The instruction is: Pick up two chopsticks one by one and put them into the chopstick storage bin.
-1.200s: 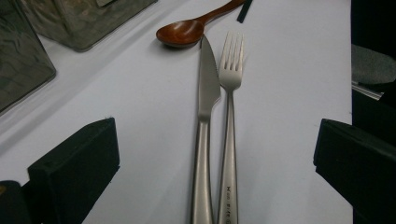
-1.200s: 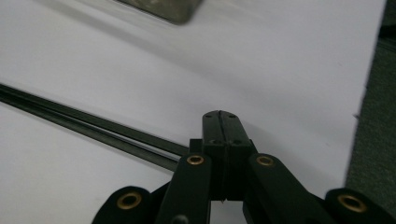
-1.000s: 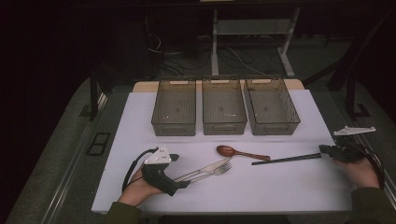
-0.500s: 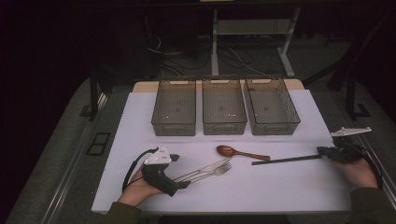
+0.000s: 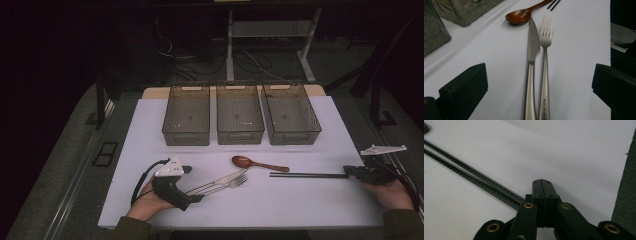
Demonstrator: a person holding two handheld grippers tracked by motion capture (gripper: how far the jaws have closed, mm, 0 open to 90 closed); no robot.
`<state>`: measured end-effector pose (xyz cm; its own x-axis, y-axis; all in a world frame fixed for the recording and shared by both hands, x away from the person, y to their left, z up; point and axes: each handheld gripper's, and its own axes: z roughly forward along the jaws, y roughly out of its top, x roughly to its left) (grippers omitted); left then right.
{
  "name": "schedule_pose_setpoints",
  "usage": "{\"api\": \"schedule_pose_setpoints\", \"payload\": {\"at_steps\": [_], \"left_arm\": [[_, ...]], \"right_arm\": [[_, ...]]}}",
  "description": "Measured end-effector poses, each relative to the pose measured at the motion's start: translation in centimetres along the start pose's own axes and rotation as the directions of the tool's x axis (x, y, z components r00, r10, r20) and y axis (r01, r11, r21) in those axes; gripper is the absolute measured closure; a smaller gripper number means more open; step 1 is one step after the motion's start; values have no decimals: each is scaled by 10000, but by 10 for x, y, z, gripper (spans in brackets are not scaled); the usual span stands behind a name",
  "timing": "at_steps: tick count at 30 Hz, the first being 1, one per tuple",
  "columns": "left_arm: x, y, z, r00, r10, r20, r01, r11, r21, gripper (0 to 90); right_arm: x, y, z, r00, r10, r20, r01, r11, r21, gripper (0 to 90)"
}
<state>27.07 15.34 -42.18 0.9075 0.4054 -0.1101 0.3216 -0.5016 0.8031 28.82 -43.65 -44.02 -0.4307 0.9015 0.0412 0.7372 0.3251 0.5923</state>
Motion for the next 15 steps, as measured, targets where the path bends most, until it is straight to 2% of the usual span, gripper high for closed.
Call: {"api": "schedule_pose_setpoints", "payload": {"at_steps": [4, 15], "left_arm": [[0, 0, 0, 10000, 7, 16, -7, 10000, 7, 0], [-1, 0, 0, 10000, 13, 48, -13, 10000, 2, 0]], "right_arm": [[6, -7, -6, 9999, -71, -84, 72, 9999, 134, 900], [29, -19, -18, 9972, -611, -427, 630, 9970, 455, 900]]}}
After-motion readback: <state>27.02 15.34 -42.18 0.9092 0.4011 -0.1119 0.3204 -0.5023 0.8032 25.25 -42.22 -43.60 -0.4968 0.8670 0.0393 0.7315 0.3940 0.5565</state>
